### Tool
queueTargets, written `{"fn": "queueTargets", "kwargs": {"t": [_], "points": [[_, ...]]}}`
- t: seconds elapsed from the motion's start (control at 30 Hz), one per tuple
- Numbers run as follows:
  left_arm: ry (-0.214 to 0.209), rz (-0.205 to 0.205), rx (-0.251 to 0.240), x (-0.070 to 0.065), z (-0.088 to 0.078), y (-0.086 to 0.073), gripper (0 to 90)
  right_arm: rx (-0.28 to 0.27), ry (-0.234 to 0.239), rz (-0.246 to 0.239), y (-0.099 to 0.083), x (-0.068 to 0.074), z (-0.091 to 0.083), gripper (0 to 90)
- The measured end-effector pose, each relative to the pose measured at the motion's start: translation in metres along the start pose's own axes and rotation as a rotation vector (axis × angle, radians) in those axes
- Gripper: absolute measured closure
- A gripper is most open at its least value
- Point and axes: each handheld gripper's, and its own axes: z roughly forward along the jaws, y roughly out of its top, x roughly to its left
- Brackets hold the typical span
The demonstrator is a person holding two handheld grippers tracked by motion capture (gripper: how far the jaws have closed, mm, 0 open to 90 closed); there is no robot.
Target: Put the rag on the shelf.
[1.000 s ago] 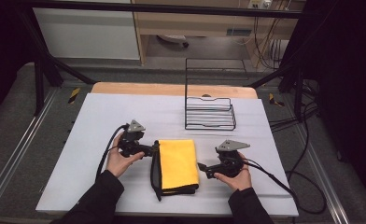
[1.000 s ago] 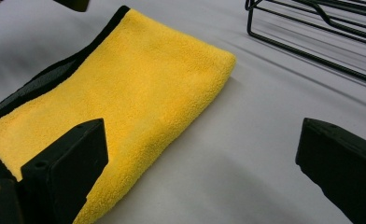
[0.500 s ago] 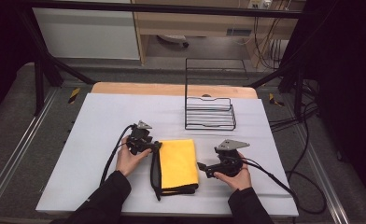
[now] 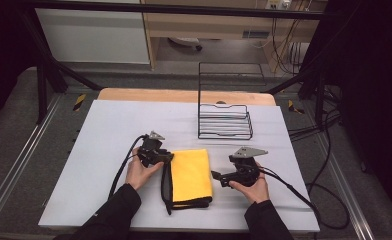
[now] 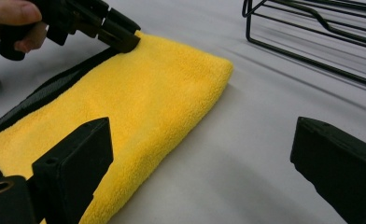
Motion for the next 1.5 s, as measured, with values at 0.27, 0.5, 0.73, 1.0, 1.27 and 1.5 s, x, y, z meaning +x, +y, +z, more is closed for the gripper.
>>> {"fn": "queueTargets", "kwargs": {"t": [0.27,0.5,0.73,1.0,1.27,1.5], "points": [[-0.02,-0.001,0.009,0.0,0.0,0.0,68.3,0.001,-0.011,0.029,0.014,-0.01,0.017,13.6],[-0.026,0.011,0.008,-0.002,0.0,0.0,73.5,0.006,-0.002,0.051,0.028,-0.013,0.043,28.9],[-0.04,0.002,0.0,0.0,0.0,-0.001,74.3,0.049,-0.028,0.096,0.031,-0.022,0.073,44.8],[-0.042,0.016,-0.002,0.0,0.0,-0.001,74.3,0.095,-0.006,0.113,0.027,-0.024,0.081,59.6],[-0.06,0.009,-0.003,0.003,0.001,-0.001,74.3,0.143,0.065,0.181,0.028,-0.028,0.084,75.8],[-0.065,0.01,0.006,0.003,0.0,0.001,77.0,0.146,0.08,0.187,0.03,-0.028,0.082,82.8]]}}
